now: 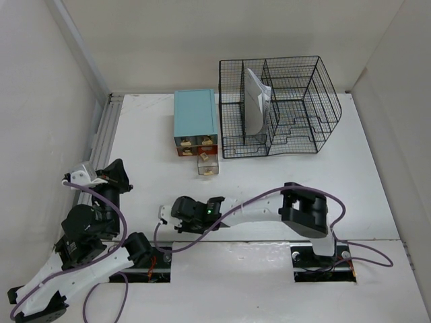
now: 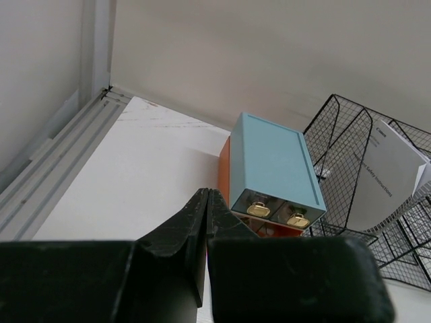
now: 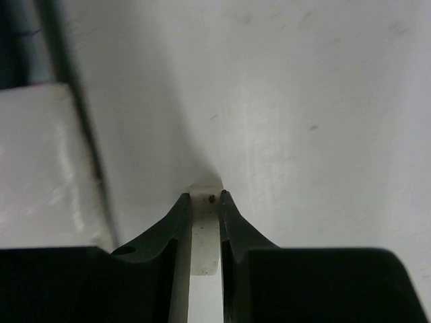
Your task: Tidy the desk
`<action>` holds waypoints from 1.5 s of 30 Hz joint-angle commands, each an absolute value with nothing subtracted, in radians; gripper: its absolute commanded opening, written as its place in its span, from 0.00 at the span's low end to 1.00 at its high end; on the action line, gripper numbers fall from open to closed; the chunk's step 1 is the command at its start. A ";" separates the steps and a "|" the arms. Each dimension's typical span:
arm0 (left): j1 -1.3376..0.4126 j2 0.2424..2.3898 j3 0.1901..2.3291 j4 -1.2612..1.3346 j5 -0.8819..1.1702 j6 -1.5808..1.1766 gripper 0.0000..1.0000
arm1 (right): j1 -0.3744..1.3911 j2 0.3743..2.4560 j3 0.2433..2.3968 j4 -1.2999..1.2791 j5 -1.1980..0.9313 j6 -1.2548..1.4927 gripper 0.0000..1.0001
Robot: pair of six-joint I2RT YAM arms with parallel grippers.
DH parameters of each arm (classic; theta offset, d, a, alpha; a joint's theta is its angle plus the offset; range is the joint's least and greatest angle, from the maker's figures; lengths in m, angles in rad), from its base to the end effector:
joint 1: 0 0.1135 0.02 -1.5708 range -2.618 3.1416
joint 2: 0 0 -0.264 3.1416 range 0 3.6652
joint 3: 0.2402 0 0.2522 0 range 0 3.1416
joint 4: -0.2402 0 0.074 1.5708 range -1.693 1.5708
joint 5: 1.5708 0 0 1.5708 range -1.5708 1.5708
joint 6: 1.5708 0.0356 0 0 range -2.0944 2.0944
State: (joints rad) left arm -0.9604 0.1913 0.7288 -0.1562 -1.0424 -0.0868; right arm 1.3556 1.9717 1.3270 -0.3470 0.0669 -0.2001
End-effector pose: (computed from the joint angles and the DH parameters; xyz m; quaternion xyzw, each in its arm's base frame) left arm 0.0400 -0.0036 0.3749 -0.1681 0.6148 -0.1175 0.7616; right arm 0.0909 0.4047 0.1656 -0.6654 0.6891 0.1290 0.2566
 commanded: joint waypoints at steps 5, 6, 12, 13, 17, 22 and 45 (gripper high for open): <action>-0.965 0.196 0.782 -0.144 -1.013 -0.101 0.00 | 1.168 2.120 1.690 -0.531 0.163 -0.345 0.00; -0.965 0.212 0.793 -0.158 -1.002 -0.112 0.00 | 1.113 2.120 1.719 -0.546 0.103 -0.365 0.00; -0.965 0.271 0.833 -0.209 -0.916 -0.161 0.00 | 0.976 2.131 1.854 -0.569 -0.008 -0.431 0.00; -0.965 0.281 0.833 -0.209 -0.916 -0.172 0.00 | 0.953 2.131 1.864 -0.569 -0.017 -0.431 0.00; -0.965 0.290 0.833 -0.187 -0.891 -0.172 0.00 | 0.920 2.120 1.875 -0.569 -0.063 -0.440 0.00; -0.965 0.299 0.824 -0.187 -0.882 -0.172 0.00 | 0.890 2.111 1.884 -0.594 -0.138 -0.440 0.00; -0.965 0.299 0.815 -0.187 -0.882 -0.201 0.00 | 0.795 2.106 2.014 -0.704 -0.376 -0.719 0.00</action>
